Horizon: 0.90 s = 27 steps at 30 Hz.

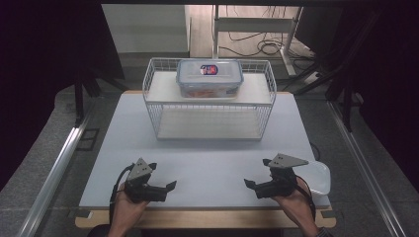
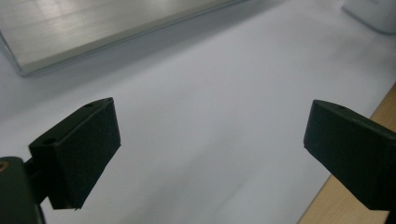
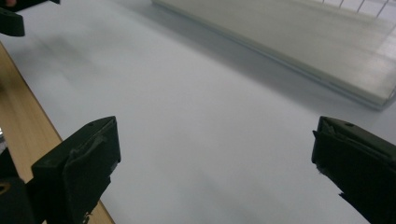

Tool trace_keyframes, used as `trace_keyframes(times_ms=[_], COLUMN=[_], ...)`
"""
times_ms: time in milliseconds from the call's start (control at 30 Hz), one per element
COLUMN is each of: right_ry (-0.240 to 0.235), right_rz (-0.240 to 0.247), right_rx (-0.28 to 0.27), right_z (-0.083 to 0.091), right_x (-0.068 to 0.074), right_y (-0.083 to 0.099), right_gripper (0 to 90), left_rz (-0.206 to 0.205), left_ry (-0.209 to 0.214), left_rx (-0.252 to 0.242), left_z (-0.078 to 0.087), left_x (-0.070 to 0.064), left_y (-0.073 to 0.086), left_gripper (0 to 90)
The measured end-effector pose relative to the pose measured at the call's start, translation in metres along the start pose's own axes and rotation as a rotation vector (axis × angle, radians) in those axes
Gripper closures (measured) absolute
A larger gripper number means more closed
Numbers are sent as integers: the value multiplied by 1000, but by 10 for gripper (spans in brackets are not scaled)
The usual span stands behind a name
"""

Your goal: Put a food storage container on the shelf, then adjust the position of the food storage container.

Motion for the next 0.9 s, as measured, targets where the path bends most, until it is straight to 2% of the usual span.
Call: trace_keyframes(times_ms=[33, 67, 167, 233, 300, 333, 400, 467, 500, 533, 567, 600, 633, 667, 733, 800, 833, 867, 900], right_ry=[7, 37, 64, 83, 92, 108, 113, 151, 169, 169, 196, 245, 245, 279, 294, 327, 370, 370, 385], right_rz=[-5, -8, -15, -47, -60, -80, -90, -130, -133, -133, -135, -126, -126, -127, -135, -145, -164, -164, -171], right_rx=[10, 31, 40, 30, 31, 48, 53, 54, 52, 52, 55, 79, 79, 64, 62, 55, 53, 53, 60], right_z=[-2, -3, -2, 1, 3, 6, 8, 17, 19, 19, 23, 32, 32, 42, 47, 57, 69, 69, 72], right_x=[-1, -4, -7, -13, -16, -21, -24, -35, -38, -38, -43, -54, -54, -63, -68, -78, -89, -89, -93], right_y=[2, 5, 6, 5, 5, 5, 6, 9, 9, 9, 11, 16, 16, 20, 22, 26, 31, 31, 34], right_gripper=[14, 10, 6, 0, 0, 0, 2, 90, 126, 126, 166, 238, 238, 347, 380, 483, 592, 592, 637], left_rz=[-4, -2, 2, -3, -14, -18, -27, -31, -35, -35, -36, -38, -41, -43, -52, -52, -54, -54, -57], left_ry=[-7, -4, 4, 1, -1, 0, -2, 0, -2, -2, -2, 0, -2, -5, -15, -16, -18, -18, -21], left_rx=[-6, -8, -15, -4, 9, 14, 22, 27, 31, 31, 33, 37, 40, 43, 49, 49, 49, 50, 52], left_z=[0, 1, 1, -1, -2, -3, -4, -4, -5, -5, -5, -5, -6, -6, -7, -7, -7, -7, -7], left_x=[1, 1, 2, 2, 1, 1, 0, -1, -1, -1, -1, 0, 0, 0, 0, 0, 0, 0, 1], left_y=[0, 0, 0, 2, 3, 4, 5, 5, 5, 5, 6, 6, 7, 7, 8, 8, 8, 8, 8], left_gripper=[34, 34, 34, 38, 39, 40, 40, 42, 42, 43, 43, 46, 46, 47, 47, 47, 47, 47, 47])
Point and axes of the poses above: each handheld gripper's, and its own axes: z roughly backward along the jaws, y roughly out of its underside, x roughly to its left, the point moved 5 cm from there along -z, roughly forward along the jaws, and after that the axes turned 9 degrees about y, right-handed, at the moved point
